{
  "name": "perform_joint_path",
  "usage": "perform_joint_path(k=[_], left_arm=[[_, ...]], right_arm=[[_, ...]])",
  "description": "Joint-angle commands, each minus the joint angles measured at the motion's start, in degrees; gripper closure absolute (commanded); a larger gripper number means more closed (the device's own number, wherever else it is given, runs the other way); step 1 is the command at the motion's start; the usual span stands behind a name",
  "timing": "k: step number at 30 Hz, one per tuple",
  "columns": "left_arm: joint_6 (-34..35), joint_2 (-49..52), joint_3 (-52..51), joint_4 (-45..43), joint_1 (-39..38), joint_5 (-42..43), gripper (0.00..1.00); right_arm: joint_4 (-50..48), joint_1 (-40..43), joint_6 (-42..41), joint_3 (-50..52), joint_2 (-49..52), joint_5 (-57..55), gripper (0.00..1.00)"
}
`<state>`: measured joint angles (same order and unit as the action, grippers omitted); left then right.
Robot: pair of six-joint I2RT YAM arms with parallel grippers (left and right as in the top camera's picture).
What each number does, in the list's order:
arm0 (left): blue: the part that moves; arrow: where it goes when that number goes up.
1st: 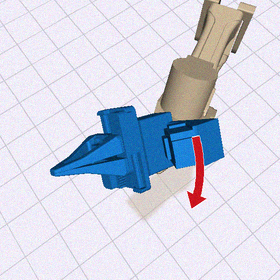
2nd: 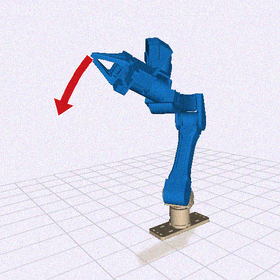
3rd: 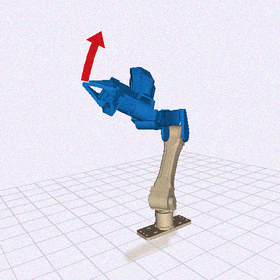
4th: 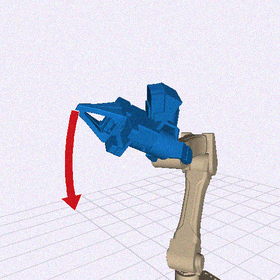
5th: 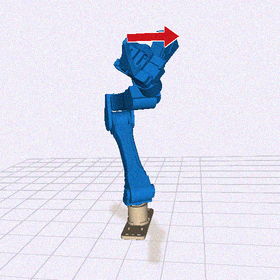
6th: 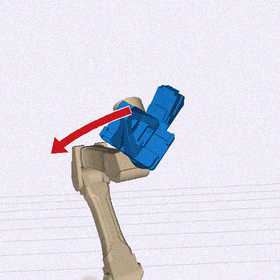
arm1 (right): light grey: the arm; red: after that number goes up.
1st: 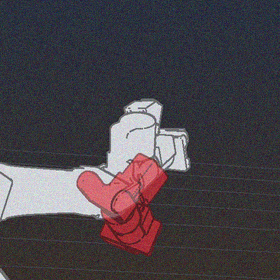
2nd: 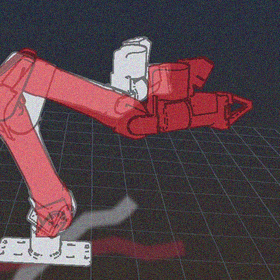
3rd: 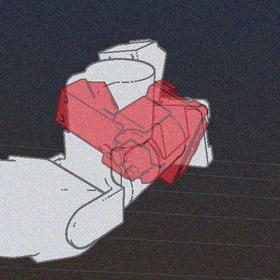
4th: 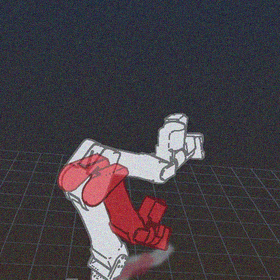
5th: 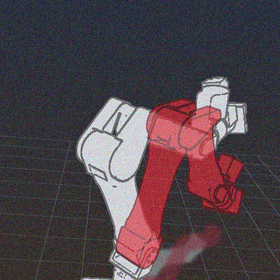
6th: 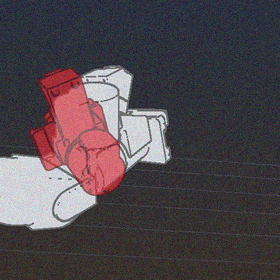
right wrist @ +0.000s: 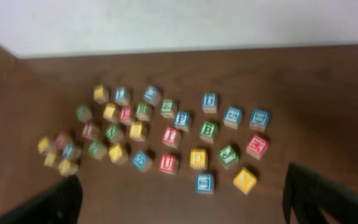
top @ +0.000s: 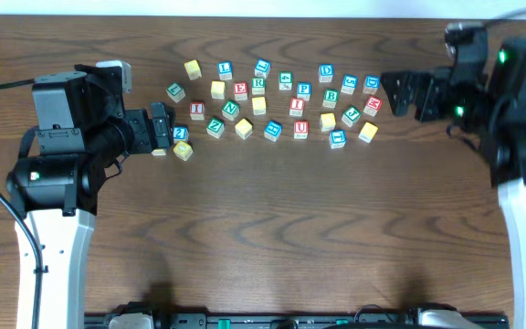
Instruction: Spell out NEURIPS
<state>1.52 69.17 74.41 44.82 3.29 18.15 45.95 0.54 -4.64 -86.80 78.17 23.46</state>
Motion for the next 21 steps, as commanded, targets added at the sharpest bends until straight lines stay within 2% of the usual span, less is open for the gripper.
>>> perform_joint_path(k=[1,4,11,21], left_arm=[[0.3,0.1,1.0,-0.3,0.2,0.7,0.03],[0.3,0.1,1.0,-0.6,0.2,0.7,0.02],[0.3,1.8,1.0,-0.1,0.2,0.7,0.02],[0.3,5.2,1.0,0.1,0.1,0.7,0.02]], right_arm=[[4.9,-1.3,2.2,-8.5,6.8,2.4,0.01],[10.0,-3.3,3.6,-16.2,13.6,2.1,0.01],[21.5,-9.0,4.5,-31.6,28.1,-6.4,0.01],[19.5,-11.5,4.7,-31.9,32.4,-6.7,0.01]])
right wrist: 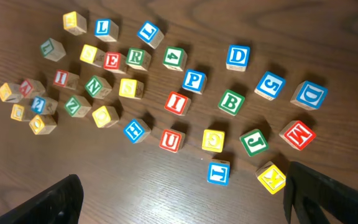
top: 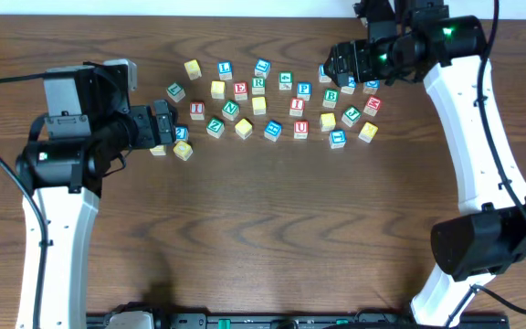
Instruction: Spell out NEURIPS
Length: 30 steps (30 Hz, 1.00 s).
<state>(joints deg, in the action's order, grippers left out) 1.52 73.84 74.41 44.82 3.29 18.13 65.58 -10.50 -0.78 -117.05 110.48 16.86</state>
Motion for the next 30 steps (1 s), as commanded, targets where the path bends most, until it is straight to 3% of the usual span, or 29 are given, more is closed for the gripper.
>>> perform_joint_path(k=[1,17,26,30], left_arm=[[0.3,0.8,1.0,0.1,0.1,0.7,0.02],[0.3,2.8,1.0,-3.0,0.0,0.6,0.02],[4.2,3.3,1.0,-5.3,-7.8,-15.2,0.02],[5.9,4.1,1.0,-6.5,-9.4,-16.3,0.02]], right_arm=[[-0.2,-0.5,0.8,-1.7,0.1,0.3,0.01],[-1.7,-1.5,-3.9,-1.6,0.3,-1.2,0.03],[-1.7,-1.9,-9.9,-1.6,1.6,-7.2,0.05],[-1.5,-2.1,-12.8,-1.6,3.6,-7.1,0.06]])
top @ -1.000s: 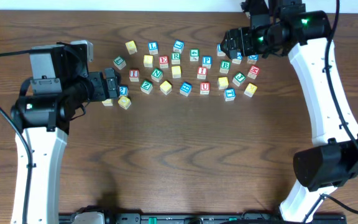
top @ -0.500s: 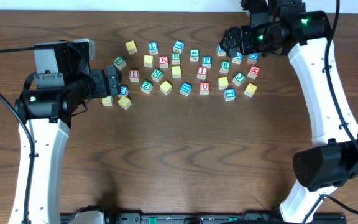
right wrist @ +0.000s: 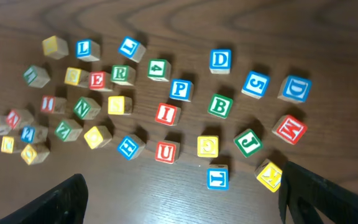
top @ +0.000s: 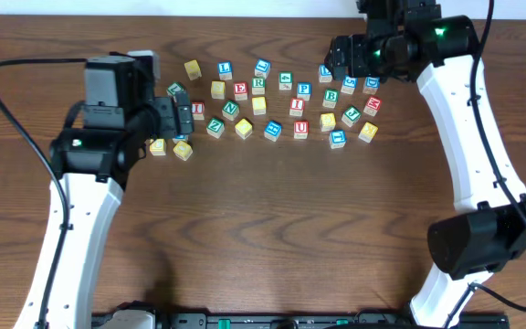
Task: Spell out NEURIPS
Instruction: 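Lower the left gripper onto the green N block and close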
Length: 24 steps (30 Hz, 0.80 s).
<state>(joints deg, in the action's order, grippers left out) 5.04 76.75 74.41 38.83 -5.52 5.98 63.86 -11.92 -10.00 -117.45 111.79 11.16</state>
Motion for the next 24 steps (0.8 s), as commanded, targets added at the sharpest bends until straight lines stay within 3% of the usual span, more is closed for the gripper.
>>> perform_joint_path(k=[1,8,16,24], left_arm=[[3.0,1.5,1.0,-0.6,-0.7,-4.1,0.02],[5.3,5.7,2.3,-1.8,-2.0,-4.1,0.02],[5.7,17.4,15.3,4.0,-5.8,-4.1,0.02],[-4.3,27.6,18.6,2.6,-10.5,-4.1,0.11]], right_arm=[[0.2,-0.8,-3.7,-1.2,2.8,-1.4,0.06],[-0.2,-1.7,-4.6,-1.2,4.0,-1.4,0.07],[1.5,-0.3,-4.5,-1.2,4.0,-1.7,0.02],[5.9,0.9,-2.6,-1.2,4.0,-2.5,0.01]])
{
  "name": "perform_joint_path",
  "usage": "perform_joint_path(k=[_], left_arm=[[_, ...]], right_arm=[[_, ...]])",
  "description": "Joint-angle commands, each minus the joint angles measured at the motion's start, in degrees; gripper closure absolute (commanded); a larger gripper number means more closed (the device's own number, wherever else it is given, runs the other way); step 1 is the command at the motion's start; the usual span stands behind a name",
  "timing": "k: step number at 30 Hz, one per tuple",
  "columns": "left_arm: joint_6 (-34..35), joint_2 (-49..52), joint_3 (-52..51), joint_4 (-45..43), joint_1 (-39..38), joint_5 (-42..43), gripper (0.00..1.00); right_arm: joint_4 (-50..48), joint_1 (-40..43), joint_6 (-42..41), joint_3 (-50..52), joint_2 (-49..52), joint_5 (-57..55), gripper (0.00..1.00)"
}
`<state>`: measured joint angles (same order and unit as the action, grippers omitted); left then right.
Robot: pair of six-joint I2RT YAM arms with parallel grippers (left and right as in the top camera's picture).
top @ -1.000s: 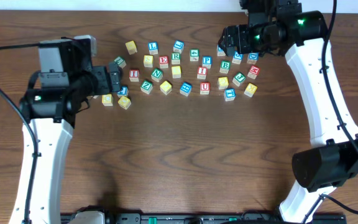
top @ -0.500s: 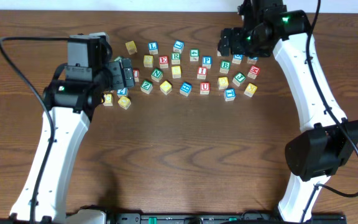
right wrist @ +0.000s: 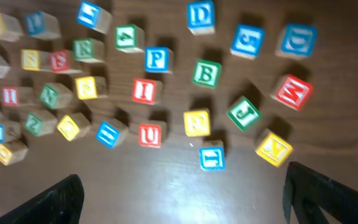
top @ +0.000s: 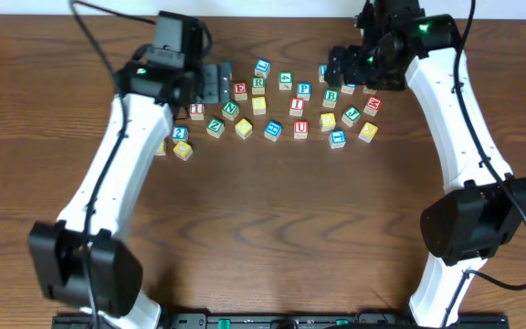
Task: Spell out NEURIPS
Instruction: 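Lower the left gripper onto the green N block and close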
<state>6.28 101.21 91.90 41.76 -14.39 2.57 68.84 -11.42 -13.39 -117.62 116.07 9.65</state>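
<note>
Lettered wooden blocks lie scattered at the back of the table. Among them are green N (top: 230, 111), red E (top: 240, 90), green R (top: 258, 84), red U (top: 300, 129), red I (top: 296, 107) and blue P (top: 303, 90). My left gripper (top: 212, 82) hangs over the group's back left and hides blocks beneath it; its jaws are unclear. My right gripper (top: 345, 66) hovers over the back right blocks. In the right wrist view it (right wrist: 185, 208) is open and empty above bare wood, with U (right wrist: 149, 134), I (right wrist: 144, 91), P (right wrist: 157, 59) and N (right wrist: 55, 94) ahead.
Other blocks surround these: green B (right wrist: 206, 73), green J (right wrist: 243, 114), red M (right wrist: 294, 91), blue D (right wrist: 200, 15), a blue block (right wrist: 212, 155) nearest the fingers, a yellow one (right wrist: 273, 148). A small cluster (top: 179, 142) sits at the far left. The table's (top: 272, 228) front half is bare wood.
My left gripper has gone from the left end of the blocks to the back, now over the blue L and a yellow block. My right gripper shifted slightly; its view is blurred.
At first my left gripper sat by the leftmost blocks and my right arm was folded at the far right, open. Then the right gripper was over the back right blocks. The left was then nearer the group, now at its back left. No block has moved.
</note>
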Motion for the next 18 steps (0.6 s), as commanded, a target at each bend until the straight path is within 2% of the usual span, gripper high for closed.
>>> perform_joint_path(k=[1,6,13,18], left_arm=[[-6.3,4.1,1.1,-0.9,-2.0,-0.7,0.11],[-7.8,9.5,1.1,-4.9,-2.8,-0.7,0.16],[-7.8,14.0,1.1,-8.3,-2.8,-0.2,0.37],[-7.8,16.7,1.1,-9.7,-2.8,-0.1,0.37]], right_arm=[[1.5,0.3,0.8,-1.1,-0.3,-1.2,0.01],[4.2,0.3,0.8,-1.1,-0.3,-1.8,0.01],[7.1,0.3,0.8,-1.1,-0.3,-3.3,0.01],[7.5,0.3,0.8,-1.1,-0.3,-3.6,0.01]])
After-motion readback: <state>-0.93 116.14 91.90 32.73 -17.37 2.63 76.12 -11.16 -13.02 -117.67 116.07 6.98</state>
